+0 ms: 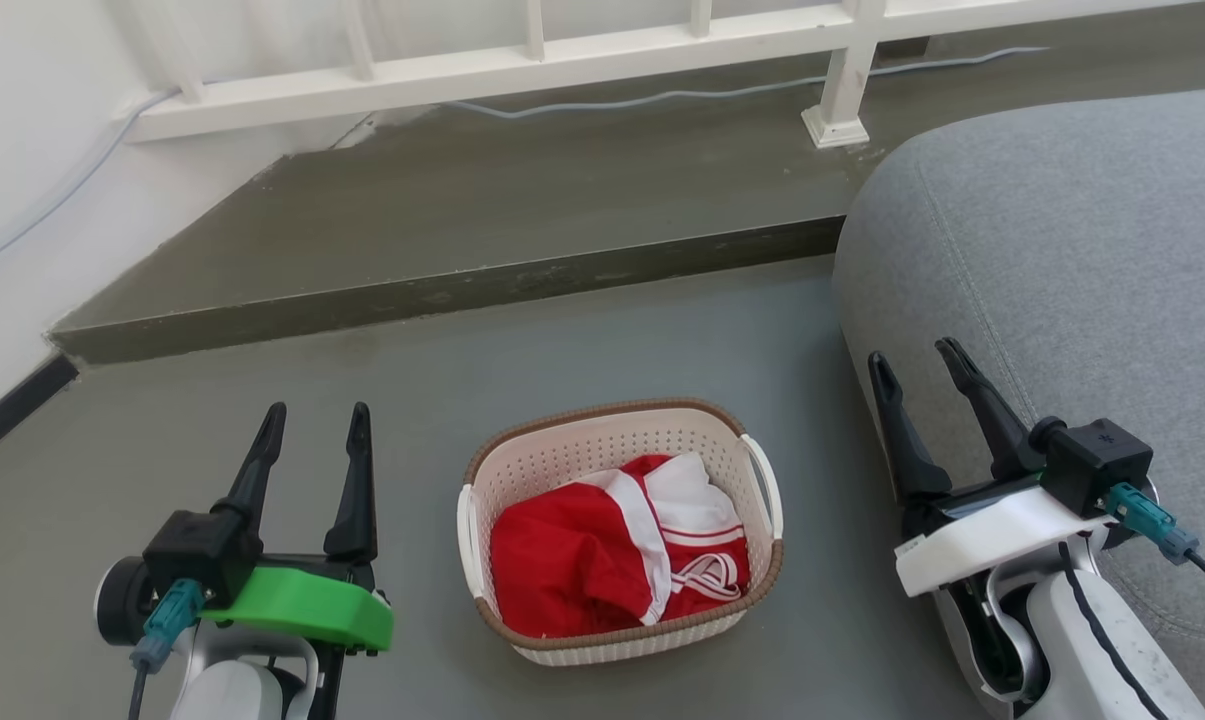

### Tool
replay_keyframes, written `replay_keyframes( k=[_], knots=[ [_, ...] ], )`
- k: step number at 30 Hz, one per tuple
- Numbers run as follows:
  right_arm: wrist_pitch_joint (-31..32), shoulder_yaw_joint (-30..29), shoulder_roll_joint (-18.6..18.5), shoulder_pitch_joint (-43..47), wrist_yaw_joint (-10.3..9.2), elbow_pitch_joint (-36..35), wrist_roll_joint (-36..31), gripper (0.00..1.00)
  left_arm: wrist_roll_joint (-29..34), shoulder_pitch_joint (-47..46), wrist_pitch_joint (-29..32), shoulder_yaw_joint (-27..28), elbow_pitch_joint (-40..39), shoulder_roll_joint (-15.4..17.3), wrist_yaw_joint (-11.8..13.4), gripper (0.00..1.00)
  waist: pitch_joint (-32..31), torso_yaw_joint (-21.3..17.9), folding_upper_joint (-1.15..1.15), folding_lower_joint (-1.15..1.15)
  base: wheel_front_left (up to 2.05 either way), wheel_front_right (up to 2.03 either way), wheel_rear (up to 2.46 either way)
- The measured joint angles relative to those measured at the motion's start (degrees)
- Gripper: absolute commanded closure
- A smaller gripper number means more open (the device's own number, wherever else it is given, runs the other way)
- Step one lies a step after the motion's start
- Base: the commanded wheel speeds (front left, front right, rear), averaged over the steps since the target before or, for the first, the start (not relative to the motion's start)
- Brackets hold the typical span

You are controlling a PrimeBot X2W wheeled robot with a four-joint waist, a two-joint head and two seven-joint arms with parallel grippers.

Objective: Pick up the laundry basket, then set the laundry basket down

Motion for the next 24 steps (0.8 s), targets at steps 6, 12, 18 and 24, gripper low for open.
replay_keyframes(
  k=[6,12,18,24],
  knots=[
    [-0.2,-0.6,0.6,-0.7,0.08,-0.2,-0.5,0.00,0.1,-1.0,0.0,-0.1,-0.3,0.0,0.2,0.00,0.8,0.0,0.00,0.00,0.00,0.00,0.00],
    [-0.2,-1.4,1.1,-1.0,0.51,-0.1,-1.1,0.00,-0.4,-1.1,0.0,-0.1,-0.3,0.0,0.2,0.00,0.9,-0.2,0.00,0.00,0.00,0.00,0.00],
    [-0.2,-2.0,1.3,-1.0,0.69,0.0,-1.2,0.00,-0.5,-1.1,0.0,-0.3,-0.4,0.0,0.6,0.00,1.1,-0.3,0.00,0.00,0.00,0.00,0.00],
    [-0.2,-2.2,1.5,-1.0,1.03,-0.1,-1.6,0.00,-0.7,-1.2,0.0,-0.3,-1.1,0.0,0.9,0.00,2.4,-0.5,0.00,0.00,0.00,0.00,0.00]
  ],
)
